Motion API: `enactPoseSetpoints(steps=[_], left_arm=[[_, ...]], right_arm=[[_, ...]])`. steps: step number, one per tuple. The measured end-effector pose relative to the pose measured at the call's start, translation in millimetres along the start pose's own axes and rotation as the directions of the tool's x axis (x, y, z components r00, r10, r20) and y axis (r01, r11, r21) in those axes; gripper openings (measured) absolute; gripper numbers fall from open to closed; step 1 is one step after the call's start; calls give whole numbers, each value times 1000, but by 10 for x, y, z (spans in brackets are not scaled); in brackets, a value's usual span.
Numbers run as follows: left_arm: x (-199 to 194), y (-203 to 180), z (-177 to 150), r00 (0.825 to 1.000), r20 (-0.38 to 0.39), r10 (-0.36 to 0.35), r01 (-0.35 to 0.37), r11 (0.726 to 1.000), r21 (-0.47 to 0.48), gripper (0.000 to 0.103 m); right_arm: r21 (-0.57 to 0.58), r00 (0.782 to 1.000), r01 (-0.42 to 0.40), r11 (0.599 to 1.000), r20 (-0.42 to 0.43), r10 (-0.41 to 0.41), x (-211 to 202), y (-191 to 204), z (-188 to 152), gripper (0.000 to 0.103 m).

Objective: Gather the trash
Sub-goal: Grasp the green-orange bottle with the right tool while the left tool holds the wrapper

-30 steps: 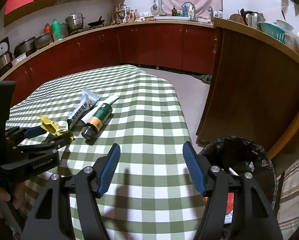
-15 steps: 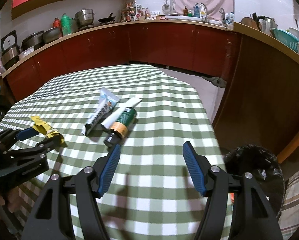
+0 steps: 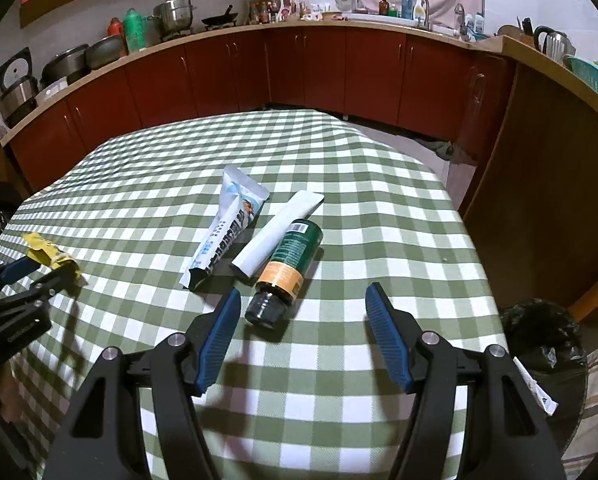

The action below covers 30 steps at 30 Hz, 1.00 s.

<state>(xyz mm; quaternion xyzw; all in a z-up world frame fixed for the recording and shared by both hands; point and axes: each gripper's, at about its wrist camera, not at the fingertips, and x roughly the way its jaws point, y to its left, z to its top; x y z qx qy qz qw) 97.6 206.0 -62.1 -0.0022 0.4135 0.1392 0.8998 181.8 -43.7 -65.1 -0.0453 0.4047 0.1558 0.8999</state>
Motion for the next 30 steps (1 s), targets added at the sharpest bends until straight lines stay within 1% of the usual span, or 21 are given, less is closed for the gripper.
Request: enactPoseSetpoints(steps=[3,8,10,14,16,17,24,30], left_arm=[[45,111,11,1000,-6,7,-7,1000,-20,64],[84,219,19,1000,-7,19,-19,999,-42,64],[99,243,29,1000,-7,19,-19,999,-45,64],[129,290,40,1000,-4,19,-19,999,-46,64],[134,302,45,1000,-2,19,-19,999,-48,64],[145,304,49,1000,-3,19,-19,999,-48,64],[143,257,24,1000,-8,16,-16,999,-46,64],[94,186,-4,1000,-6,13,-13,999,-47,64]], right_arm=[[-2,1000,8,1000,-13,-8,56,50,22,59],[-4,999,21,1000,-28,-21,146,104,92,56],[-1,999,24,1000,-38,-24,186,112,122,48],[8,998,26,1000,-52,-25,231,73,147,40],[6,998,19,1000,-54,-18,239,74,149,27],[4,998,15,1000,-54,-15,238,65,150,25],[-12,999,3,1000,-53,-4,198,60,81,25],[-14,999,-4,1000,-36,3,96,58,-31,25]])
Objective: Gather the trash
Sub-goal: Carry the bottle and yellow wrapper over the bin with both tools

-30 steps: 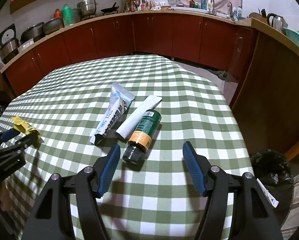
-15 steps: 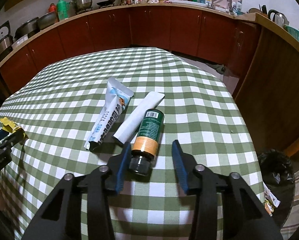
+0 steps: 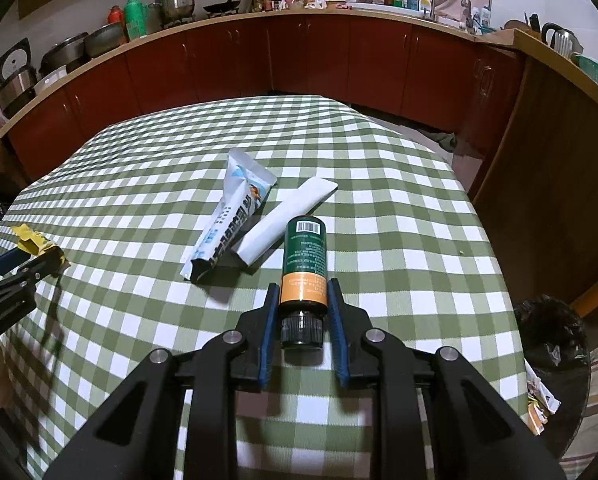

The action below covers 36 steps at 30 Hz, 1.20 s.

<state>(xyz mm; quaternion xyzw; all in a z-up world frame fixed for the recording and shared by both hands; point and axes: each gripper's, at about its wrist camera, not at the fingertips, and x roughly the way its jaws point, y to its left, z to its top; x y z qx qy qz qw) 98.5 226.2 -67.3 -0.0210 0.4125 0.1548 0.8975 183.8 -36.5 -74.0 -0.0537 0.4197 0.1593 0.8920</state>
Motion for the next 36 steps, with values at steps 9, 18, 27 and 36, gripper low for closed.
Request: enactPoseSetpoints(steps=[9,18,27,36], left_arm=[[-176,-124,-45,1000,17,-19,19,1000,3,64],[-427,-537,-68,994,57,-98,96,995,41,64],[-708,-1324,-85,967,90,-237,223,965,139,64],[-954,-2206,-115,921,116,-371,336,910,243,64]], right_arm=[[13,999,-3,1000,36,3,-273,-73,-168,25],[54,995,18,998,95,-23,-639,-328,-336,25],[105,982,102,989,152,-117,-1010,-792,-533,25],[205,960,202,958,151,-235,-1221,-1496,-777,25]])
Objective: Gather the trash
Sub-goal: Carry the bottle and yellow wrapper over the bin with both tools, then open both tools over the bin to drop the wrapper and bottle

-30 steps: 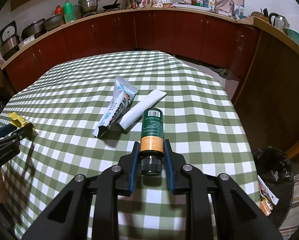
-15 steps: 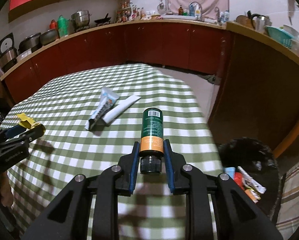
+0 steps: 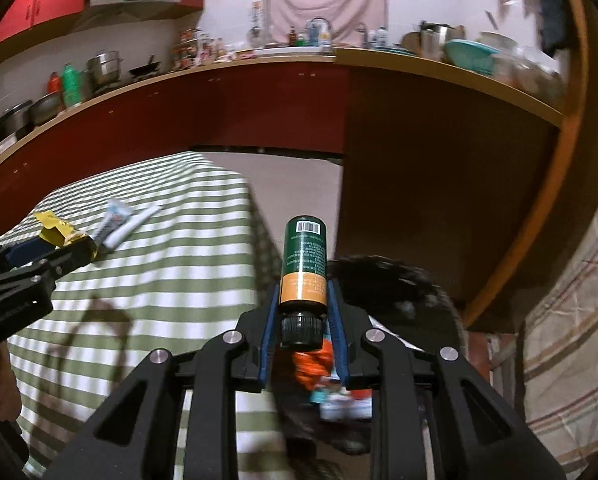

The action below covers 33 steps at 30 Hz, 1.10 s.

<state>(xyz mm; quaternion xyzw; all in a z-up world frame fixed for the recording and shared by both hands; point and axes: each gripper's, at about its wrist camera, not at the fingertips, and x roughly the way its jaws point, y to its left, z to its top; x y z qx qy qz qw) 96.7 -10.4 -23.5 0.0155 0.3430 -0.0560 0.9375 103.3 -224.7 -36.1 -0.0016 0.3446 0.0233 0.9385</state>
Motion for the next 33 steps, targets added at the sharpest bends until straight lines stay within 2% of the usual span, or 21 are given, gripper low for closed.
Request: enactPoseSetpoints(steps=[6,13,25,33], left_arm=[[156,-596,61,998,6,-64,63,995,73,64],[338,-1140,38,995,-21,-94,96,985,143,64],[590,-1519,-13,993,-73,-88,101,978,185,64],[705,-1656,8,992,-95,-85,103,974,200,64]], right_arm=[[38,999,43,998,1,-43,11,-342,-71,25],[69,999,54,996,-11,-53,74,-632,-184,25],[126,999,36,991,-27,-33,198,-955,-311,25],[142,999,27,990,-34,-22,260,-1028,-335,25]])
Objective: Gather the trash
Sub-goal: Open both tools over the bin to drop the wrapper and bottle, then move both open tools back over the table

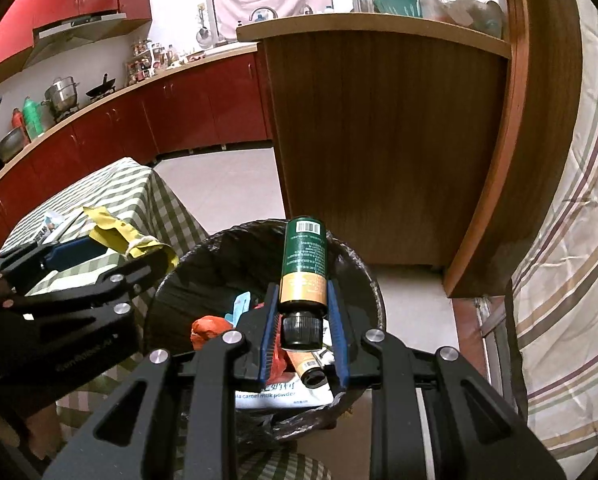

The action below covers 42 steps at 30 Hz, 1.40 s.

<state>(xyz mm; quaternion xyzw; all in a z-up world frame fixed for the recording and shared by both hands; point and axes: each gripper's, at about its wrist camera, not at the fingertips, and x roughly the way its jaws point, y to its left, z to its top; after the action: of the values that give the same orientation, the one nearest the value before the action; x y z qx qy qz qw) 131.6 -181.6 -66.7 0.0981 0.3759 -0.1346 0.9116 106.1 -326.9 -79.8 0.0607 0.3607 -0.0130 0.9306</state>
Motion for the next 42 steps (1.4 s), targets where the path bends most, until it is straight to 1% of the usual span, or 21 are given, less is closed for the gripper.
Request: enactPoseSetpoints(steps=[3,8,14,16,17,20,24,31,35,36,38,39,42], left_arm=[[4,-42,19,1000,-1,10,-10,1000,8,64],[54,-93,20,999,-31,14,-13,999,30,65],[67,-129,31,999,-37,16,-15,999,34,66],[64,-132,32,999,-38,18,-17,999,35,69],[54,-126,30,999,-34,19,-18,999,32,73],[37,-105,28,999,-23,23,-22,1000,17,73],[17,-46,4,999,-28,41,-40,999,5,73],[-64,167,-55,997,-22,76,-77,997,-26,73],[-48,236,-68,996,-35,76,-77,997,-30,74],[-53,249,-67,997,-35,74,-76,997,-34,74],[-72,269,-61,997,-28,70,-71,997,-41,75],[-81,272,-58,997,-25,70,-71,997,-42,76],[-110,317,-50,998,-17,66,-66,996,-56,78]], right_arm=[[1,1000,1,1000,-1,-1,26,-9,4,25],[4,1000,-2,1000,-7,2,69,-28,6,25],[7,1000,-3,1000,-14,3,120,-57,0,25],[10,1000,-4,1000,-14,4,129,-63,9,25],[11,1000,-4,1000,-15,4,133,-62,14,25],[9,1000,-7,1000,-17,7,145,-54,17,25],[6,1000,-12,1000,-20,12,166,-40,16,25],[-2,999,-19,1000,-28,19,209,5,22,25],[-3,999,-22,1000,-35,22,226,49,24,25],[-3,999,-24,1000,-36,24,223,61,28,26],[-14,999,-20,1000,-34,19,206,100,43,36],[-17,1000,-16,1000,-28,15,190,118,51,42],[-25,1000,-10,1000,-15,9,148,170,83,48]])
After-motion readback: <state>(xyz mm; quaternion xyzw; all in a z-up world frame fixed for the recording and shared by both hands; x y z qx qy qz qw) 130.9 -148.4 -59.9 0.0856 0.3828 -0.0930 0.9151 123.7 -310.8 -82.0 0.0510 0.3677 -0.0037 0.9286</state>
